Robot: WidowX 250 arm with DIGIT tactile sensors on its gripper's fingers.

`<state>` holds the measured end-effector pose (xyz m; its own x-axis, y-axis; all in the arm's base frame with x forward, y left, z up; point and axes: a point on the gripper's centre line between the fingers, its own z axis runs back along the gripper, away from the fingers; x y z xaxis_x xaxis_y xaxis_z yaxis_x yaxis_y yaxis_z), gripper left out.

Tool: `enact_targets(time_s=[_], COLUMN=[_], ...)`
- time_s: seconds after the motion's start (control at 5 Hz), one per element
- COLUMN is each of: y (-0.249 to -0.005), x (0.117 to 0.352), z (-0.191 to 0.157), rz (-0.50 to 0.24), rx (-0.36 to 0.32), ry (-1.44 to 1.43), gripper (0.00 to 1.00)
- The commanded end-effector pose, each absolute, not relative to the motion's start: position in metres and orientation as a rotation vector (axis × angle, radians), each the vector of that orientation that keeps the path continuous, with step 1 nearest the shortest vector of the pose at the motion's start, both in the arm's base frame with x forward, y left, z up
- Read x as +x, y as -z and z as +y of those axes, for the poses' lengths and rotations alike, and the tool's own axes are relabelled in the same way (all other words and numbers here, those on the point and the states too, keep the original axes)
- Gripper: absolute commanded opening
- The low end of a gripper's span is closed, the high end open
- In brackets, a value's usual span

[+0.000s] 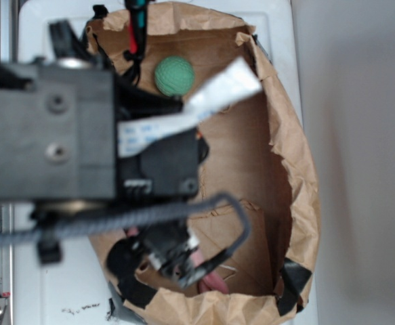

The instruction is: Grab the green ball.

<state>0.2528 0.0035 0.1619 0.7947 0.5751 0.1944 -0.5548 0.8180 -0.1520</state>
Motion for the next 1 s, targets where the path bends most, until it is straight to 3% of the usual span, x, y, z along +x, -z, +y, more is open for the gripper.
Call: enact_targets(time_s=[0.0,0.4,0.8], y=[-0.149,-0.136,-0.124], x=[0.281,0.281,0.304], z=[0.035,0.051,0.081], rz=[-0.318,-0.295,-0.294], rx=[-0.112,-0.094,-0.015], ry=[-0.783,-0.833,-0.855], gripper=[1.00,1.00,1.00])
